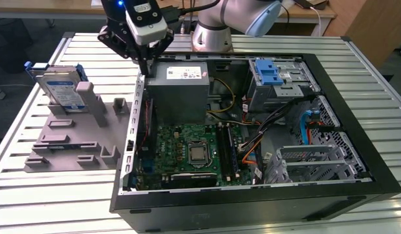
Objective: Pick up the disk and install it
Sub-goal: 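Reach for the disk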
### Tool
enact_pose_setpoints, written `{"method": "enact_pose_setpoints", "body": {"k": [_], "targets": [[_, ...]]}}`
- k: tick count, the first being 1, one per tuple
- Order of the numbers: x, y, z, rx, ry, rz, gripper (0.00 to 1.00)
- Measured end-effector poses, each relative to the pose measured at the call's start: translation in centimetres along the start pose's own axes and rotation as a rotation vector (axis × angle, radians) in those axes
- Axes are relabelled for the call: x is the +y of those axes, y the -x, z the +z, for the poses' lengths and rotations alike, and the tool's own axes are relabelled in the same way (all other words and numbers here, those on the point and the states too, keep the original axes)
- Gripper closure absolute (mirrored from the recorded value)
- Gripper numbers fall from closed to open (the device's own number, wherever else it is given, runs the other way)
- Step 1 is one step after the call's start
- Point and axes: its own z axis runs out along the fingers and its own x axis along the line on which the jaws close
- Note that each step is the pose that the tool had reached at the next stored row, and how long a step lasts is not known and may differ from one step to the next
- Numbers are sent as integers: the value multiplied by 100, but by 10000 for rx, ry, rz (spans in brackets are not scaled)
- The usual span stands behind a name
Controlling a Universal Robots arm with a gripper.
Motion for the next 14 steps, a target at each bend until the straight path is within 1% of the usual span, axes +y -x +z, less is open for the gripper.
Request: {"method": "enact_pose_setpoints", "body": {"k": [4, 7, 10, 14], "targets": [[-6, -50, 58, -57, -22, -3, 89], [-11, -87, 94, -139, -19, -7, 89], [-14, -121, 129, -265, -9, -11, 89], [-18, -154, 173, -461, 7, -18, 89]]}}
